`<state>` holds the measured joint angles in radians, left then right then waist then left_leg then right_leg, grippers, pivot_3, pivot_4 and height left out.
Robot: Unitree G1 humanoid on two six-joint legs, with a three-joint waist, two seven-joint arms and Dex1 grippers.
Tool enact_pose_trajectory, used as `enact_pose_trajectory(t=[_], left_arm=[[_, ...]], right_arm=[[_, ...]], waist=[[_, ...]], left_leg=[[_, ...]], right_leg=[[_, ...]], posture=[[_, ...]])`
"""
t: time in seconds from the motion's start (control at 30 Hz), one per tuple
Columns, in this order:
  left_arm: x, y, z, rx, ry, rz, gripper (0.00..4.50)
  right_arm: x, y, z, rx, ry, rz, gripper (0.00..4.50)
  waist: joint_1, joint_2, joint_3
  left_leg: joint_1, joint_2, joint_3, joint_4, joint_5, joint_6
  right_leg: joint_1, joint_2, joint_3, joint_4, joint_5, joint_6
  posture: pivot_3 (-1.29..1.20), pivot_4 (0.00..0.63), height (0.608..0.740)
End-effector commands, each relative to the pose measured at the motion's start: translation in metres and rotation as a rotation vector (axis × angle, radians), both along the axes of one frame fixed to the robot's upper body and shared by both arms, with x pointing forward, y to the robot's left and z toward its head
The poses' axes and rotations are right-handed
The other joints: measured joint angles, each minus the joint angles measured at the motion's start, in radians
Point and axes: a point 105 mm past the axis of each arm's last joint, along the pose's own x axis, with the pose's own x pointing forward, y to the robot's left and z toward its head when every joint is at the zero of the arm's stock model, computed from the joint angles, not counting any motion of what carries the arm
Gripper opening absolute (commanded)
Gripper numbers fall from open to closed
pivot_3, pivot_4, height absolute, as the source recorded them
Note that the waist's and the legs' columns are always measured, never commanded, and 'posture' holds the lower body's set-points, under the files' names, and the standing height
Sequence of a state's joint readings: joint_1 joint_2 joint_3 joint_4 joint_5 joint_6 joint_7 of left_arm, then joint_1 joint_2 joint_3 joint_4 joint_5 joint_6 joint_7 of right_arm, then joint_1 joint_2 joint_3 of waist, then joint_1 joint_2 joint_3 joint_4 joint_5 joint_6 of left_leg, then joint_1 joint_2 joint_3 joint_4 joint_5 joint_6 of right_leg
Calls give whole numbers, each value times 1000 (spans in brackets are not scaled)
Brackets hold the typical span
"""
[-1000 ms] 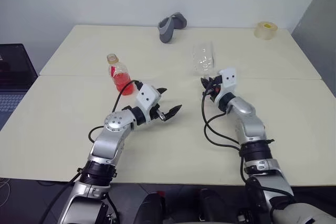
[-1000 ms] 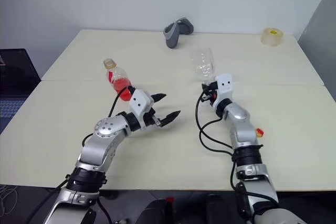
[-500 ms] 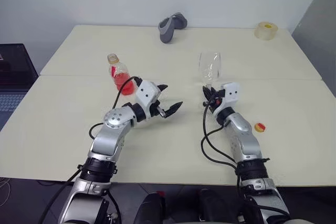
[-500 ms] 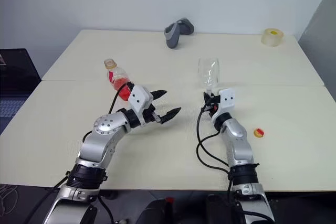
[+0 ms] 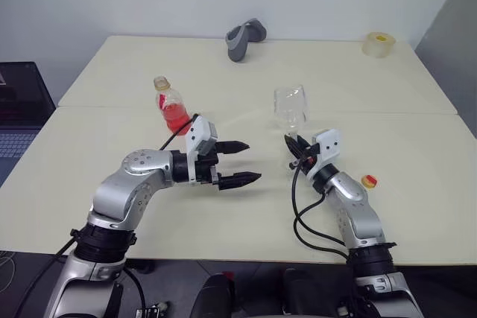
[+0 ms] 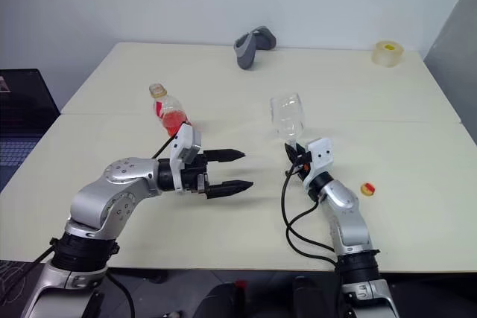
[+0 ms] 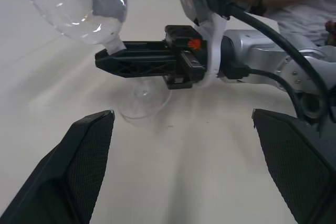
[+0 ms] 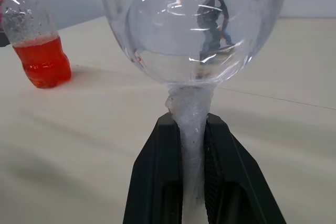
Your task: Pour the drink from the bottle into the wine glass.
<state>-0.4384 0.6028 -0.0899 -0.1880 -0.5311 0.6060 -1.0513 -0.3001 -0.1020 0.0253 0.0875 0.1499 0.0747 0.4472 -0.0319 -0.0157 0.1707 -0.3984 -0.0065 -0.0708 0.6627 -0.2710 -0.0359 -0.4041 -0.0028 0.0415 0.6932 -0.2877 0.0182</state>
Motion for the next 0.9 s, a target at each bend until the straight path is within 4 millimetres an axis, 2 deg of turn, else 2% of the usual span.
enact_pose_trajectory(t=[0.03, 0.2, 0.37, 0.63, 0.83, 0.9], left_arm=[[-4, 0, 8, -3, -29, -25, 4500], [1, 1, 7, -3, -44, 2, 4500], [6, 2, 7, 5, -60, 22, 4500], [5, 0, 5, 8, -67, 19, 4500], [4, -2, 9, 6, -81, 5, 4500], [-2, -4, 10, 21, -90, -36, 4500]], right_arm=[[-8, -1, -12, -11, 34, 19, 181], [-11, -3, -15, -4, 45, 10, 181], [-7, -1, -13, -5, 42, 7, 1846], [-7, -13, -15, -31, 46, -5, 4475], [-11, -15, -17, -69, 43, 3, 4475], [-12, -17, -18, -80, 45, 2, 4475]], waist=[[0, 0, 0], [0, 0, 0], [0, 0, 0], [0, 0, 0], [0, 0, 0], [0, 0, 0]], left_leg=[[0, 0, 0, 0, 0, 0], [0, 0, 0, 0, 0, 0], [0, 0, 0, 0, 0, 0], [0, 0, 0, 0, 0, 0], [0, 0, 0, 0, 0, 0], [0, 0, 0, 0, 0, 0]], right_leg=[[0, 0, 0, 0, 0, 0], [0, 0, 0, 0, 0, 0], [0, 0, 0, 0, 0, 0], [0, 0, 0, 0, 0, 0], [0, 0, 0, 0, 0, 0], [0, 0, 0, 0, 0, 0]], posture=[[0, 150, 740], [0, 150, 740], [0, 150, 740], [0, 150, 740], [0, 150, 740], [0, 150, 740]])
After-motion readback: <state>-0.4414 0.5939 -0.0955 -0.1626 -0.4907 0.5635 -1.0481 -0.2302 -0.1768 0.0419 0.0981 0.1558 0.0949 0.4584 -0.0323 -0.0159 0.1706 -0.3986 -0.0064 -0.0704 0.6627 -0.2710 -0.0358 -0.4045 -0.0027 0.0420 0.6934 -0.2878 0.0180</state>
